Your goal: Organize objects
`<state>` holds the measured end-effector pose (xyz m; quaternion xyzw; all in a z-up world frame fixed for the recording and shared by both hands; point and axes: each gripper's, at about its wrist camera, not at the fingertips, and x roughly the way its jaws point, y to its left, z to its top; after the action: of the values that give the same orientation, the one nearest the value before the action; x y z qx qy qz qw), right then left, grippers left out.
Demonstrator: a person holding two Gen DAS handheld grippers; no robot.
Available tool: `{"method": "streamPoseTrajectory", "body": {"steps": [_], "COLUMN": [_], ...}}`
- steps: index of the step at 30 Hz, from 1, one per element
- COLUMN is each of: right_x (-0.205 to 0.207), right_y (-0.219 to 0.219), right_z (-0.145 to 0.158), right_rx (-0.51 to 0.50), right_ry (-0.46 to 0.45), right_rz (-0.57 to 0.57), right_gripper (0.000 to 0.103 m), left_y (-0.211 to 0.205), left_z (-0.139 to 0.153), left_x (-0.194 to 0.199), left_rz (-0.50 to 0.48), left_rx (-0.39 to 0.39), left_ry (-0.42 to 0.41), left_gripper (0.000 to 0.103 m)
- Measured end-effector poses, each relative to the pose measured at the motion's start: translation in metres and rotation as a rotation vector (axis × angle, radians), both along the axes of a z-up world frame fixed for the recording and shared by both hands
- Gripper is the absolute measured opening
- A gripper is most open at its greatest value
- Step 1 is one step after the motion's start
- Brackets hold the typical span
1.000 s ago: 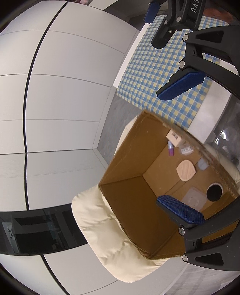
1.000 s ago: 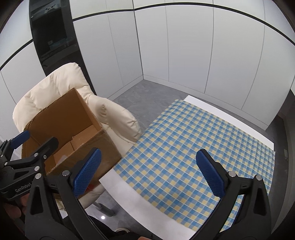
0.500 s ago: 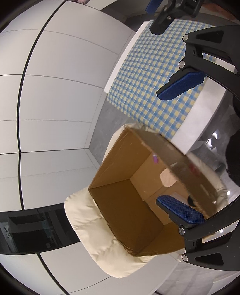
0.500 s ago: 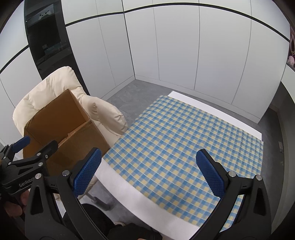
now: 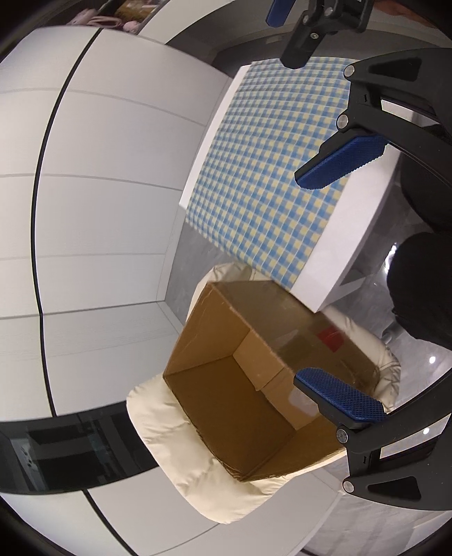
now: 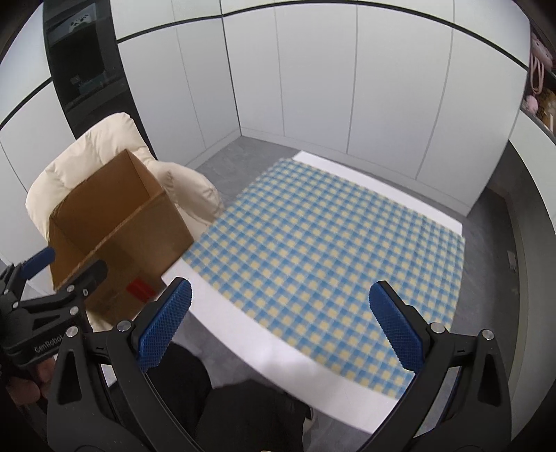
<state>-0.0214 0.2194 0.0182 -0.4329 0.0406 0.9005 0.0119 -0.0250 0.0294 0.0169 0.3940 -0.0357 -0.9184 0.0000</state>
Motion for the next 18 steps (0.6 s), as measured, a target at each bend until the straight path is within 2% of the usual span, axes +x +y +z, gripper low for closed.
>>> {"method": "streamPoseTrajectory", "body": {"steps": [6, 18], "right_x": [0.026, 0.034], "right_y": [0.015, 0.02], "right_z": [-0.008, -0.017], "right_rx": [-0.013, -0.021], "right_ry": [-0.028, -0.03], "right_rz": [-0.035, -0.028], "right_gripper": [0.103, 0.103], "left_y": [0.012, 0.02], "left_z": [-0.002, -0.015], "left_x": [0.009, 0.014], "left_rz": [-0.014, -0.002], "left_rx": [0.005, -0.017], "left_ry": [-0.036, -0.065], "left_gripper": [0.103, 0.103]}}
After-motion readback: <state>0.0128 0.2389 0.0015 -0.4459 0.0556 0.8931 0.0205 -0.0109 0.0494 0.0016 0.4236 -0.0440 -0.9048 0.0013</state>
